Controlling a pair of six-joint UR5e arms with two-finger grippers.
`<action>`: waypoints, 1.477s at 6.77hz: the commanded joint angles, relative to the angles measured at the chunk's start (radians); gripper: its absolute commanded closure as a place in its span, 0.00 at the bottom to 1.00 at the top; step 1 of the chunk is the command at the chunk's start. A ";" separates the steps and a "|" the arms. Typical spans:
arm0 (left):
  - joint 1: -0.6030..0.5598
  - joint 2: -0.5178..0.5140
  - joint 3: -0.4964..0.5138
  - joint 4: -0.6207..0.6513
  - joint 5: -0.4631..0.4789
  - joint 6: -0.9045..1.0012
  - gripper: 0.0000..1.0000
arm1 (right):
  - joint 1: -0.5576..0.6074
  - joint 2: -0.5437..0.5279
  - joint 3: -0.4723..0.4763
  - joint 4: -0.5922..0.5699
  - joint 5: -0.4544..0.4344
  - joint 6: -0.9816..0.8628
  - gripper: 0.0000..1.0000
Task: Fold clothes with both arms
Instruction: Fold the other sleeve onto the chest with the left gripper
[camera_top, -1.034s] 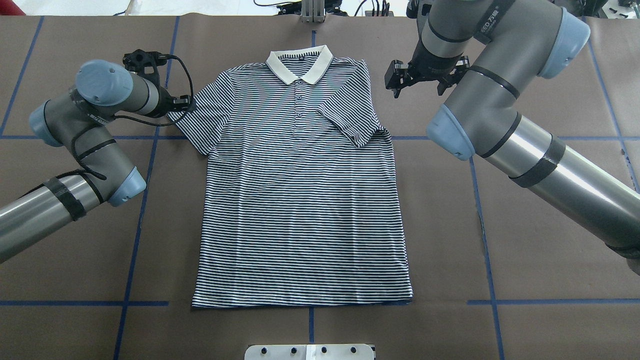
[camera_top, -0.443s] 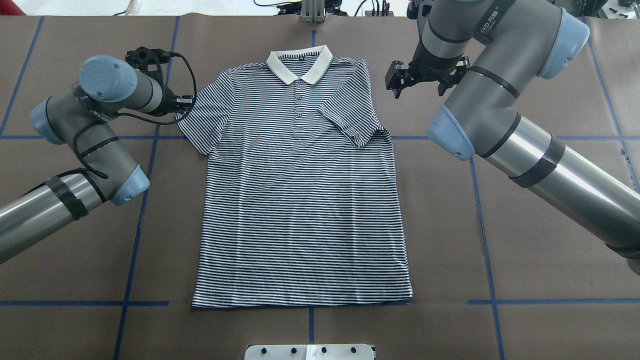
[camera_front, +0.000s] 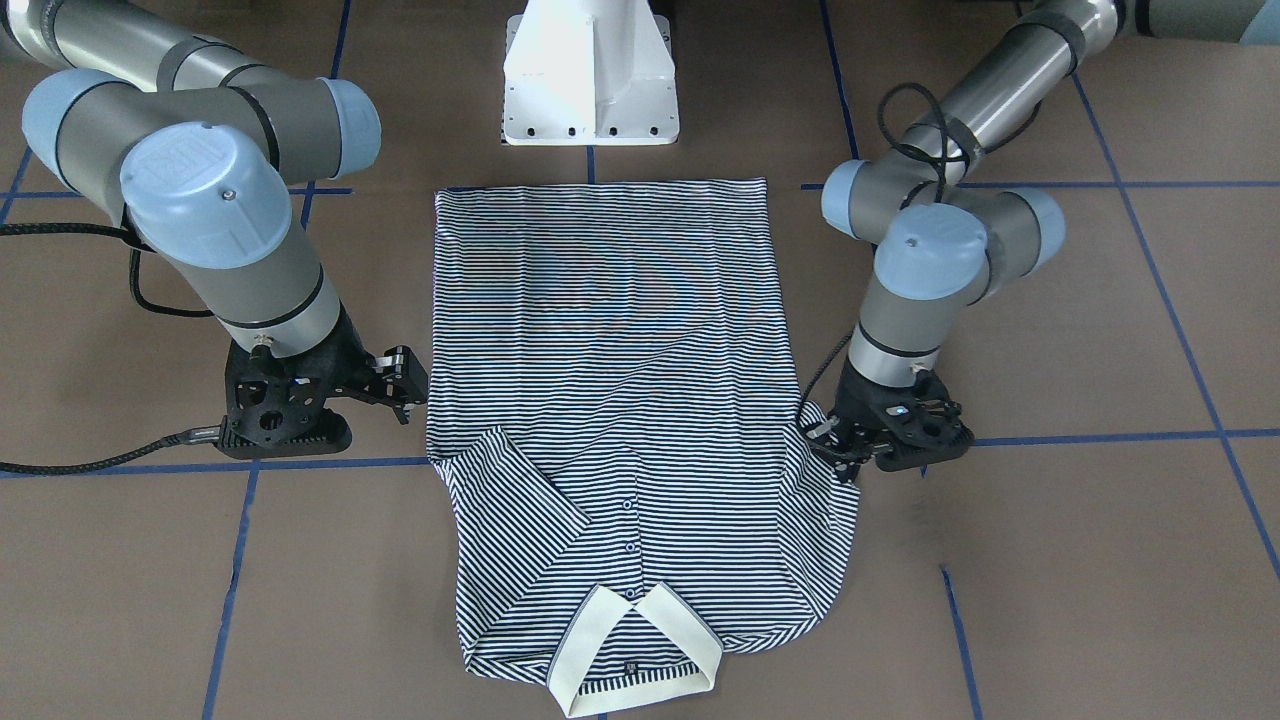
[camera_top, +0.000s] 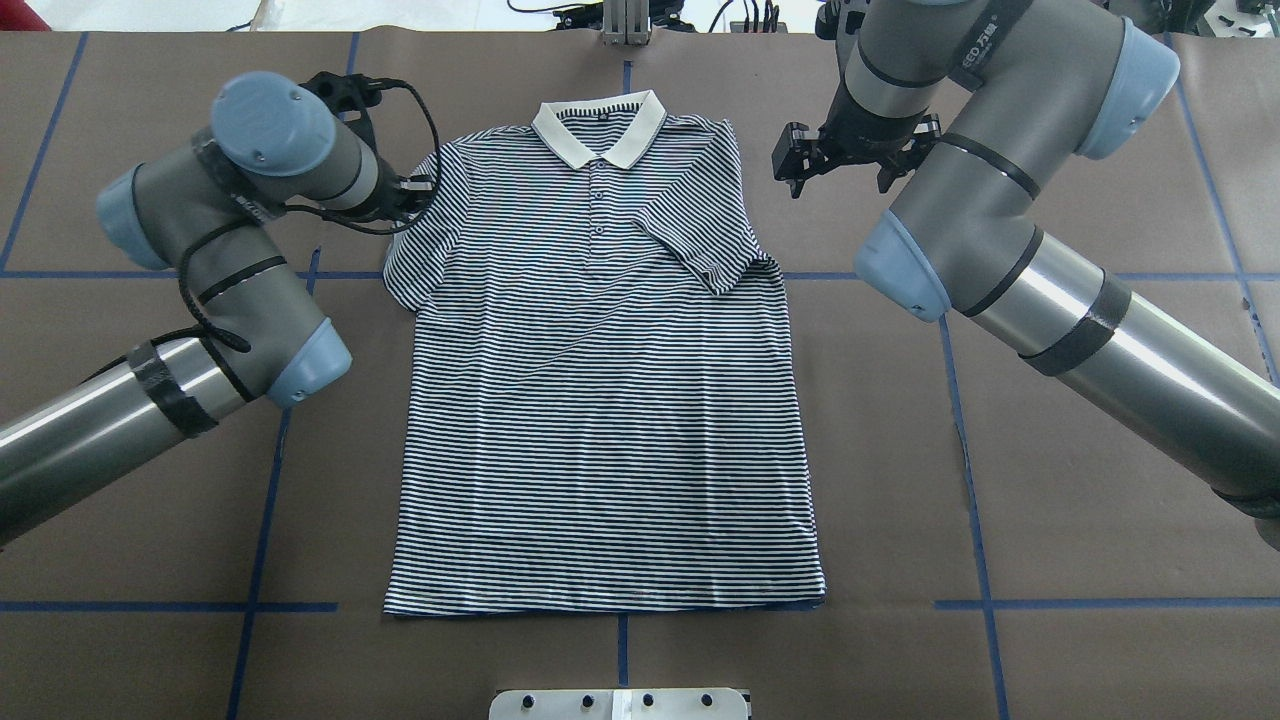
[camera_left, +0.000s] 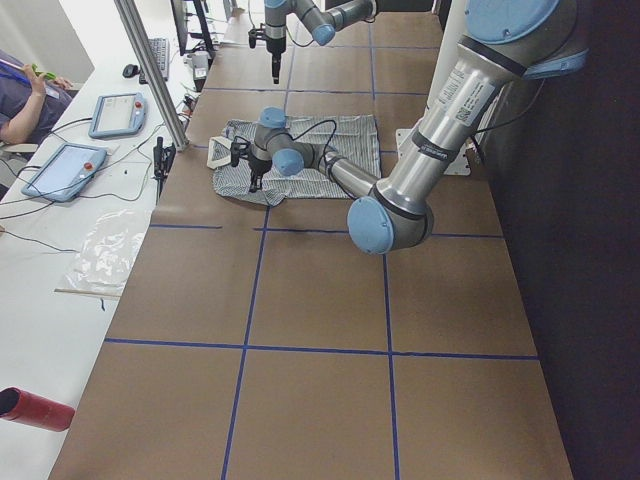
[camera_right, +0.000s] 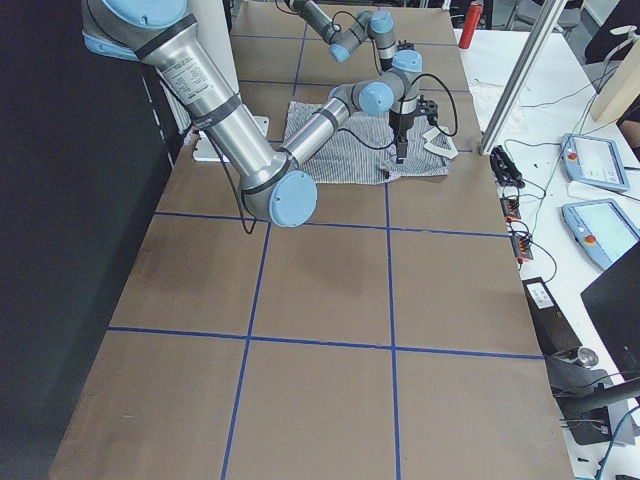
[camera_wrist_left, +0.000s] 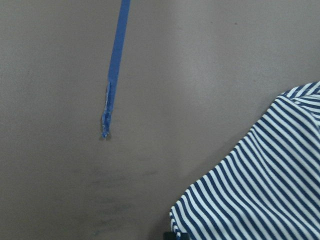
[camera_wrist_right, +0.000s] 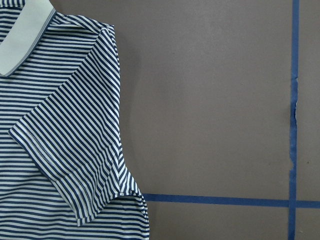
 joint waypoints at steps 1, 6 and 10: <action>0.057 -0.182 0.191 0.001 0.002 -0.153 1.00 | 0.002 -0.012 0.010 0.002 0.000 0.000 0.00; 0.054 -0.250 0.338 -0.222 0.001 -0.188 1.00 | -0.002 -0.026 0.010 0.002 -0.003 -0.008 0.00; 0.046 -0.250 0.371 -0.374 0.001 -0.208 0.00 | -0.009 -0.087 -0.002 0.140 -0.009 0.000 0.00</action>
